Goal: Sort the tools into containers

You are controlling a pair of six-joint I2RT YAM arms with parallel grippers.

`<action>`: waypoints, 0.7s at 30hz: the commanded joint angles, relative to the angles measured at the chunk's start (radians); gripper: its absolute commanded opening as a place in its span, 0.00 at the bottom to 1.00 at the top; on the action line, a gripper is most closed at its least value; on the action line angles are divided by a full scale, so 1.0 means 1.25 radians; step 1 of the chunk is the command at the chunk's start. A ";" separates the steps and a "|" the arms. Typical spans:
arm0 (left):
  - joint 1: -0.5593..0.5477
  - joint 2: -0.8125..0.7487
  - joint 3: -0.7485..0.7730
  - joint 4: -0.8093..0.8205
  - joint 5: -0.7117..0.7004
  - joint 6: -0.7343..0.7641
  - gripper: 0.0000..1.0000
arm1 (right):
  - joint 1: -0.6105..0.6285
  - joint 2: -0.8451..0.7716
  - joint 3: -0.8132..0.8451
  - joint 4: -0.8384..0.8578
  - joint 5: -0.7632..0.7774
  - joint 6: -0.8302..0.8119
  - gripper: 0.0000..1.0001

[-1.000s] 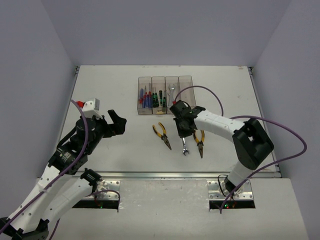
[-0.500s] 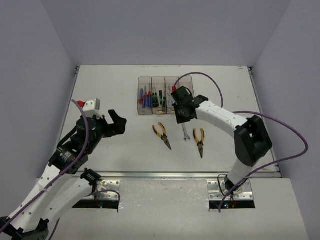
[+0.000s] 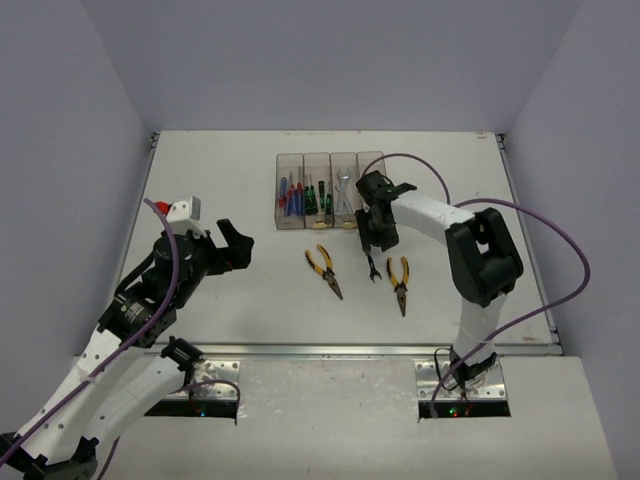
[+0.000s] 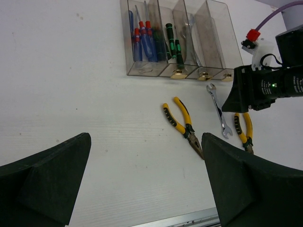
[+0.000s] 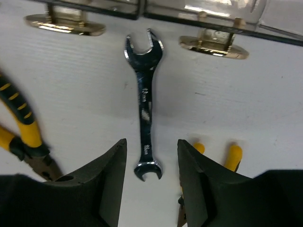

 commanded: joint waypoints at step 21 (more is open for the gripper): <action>0.005 0.000 0.001 0.034 0.000 0.001 1.00 | -0.023 0.191 0.119 -0.071 -0.010 -0.057 0.14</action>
